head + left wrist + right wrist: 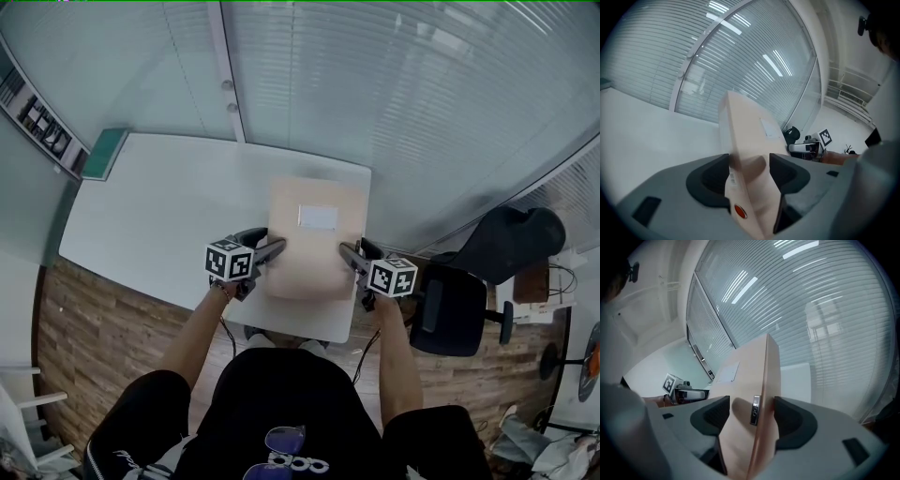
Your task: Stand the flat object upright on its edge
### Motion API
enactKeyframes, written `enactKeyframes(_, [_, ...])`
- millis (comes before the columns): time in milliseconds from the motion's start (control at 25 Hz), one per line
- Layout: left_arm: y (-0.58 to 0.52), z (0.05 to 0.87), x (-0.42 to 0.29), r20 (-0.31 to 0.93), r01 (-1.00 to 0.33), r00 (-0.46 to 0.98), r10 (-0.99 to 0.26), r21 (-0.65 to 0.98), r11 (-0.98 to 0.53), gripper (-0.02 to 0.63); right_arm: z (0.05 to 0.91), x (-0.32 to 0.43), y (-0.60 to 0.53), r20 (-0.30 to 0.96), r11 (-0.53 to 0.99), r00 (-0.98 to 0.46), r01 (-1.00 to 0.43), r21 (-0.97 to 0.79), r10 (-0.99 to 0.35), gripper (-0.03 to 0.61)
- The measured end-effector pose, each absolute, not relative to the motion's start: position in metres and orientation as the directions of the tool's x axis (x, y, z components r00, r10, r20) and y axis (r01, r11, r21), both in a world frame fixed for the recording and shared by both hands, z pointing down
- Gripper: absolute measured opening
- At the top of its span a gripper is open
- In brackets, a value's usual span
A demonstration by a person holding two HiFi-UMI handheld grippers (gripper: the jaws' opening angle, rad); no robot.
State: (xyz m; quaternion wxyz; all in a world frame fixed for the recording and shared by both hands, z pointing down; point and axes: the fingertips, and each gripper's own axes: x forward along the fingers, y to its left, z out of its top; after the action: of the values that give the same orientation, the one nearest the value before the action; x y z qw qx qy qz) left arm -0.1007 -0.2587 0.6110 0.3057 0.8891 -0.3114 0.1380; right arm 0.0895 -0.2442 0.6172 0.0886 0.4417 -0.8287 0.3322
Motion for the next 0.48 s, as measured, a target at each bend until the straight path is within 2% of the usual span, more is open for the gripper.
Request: enactKeyframes(480, [-0.295,0.55,-0.088,0.343,-0.624,0.781,-0.522,0.392,-0.676,0.285,0.555,0.103,-0.276,0.352,0.438,-0.573,-0.808,-0.393,-0.74,0.308])
